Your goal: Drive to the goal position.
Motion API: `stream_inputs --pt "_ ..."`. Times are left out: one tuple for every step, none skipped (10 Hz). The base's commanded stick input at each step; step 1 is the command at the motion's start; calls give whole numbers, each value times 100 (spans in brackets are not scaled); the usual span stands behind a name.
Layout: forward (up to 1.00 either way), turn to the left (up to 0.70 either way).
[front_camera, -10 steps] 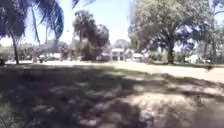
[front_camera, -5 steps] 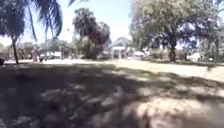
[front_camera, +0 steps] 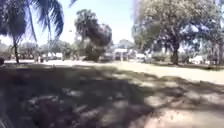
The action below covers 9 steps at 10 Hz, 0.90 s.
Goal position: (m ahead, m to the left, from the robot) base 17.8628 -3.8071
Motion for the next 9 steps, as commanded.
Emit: stream_inputs --pt "70 0" --pt "70 0" --pt "70 0" --pt "70 0" --pt "70 0" --pt "70 0" --pt "70 0" --pt "70 0" --pt "70 0"
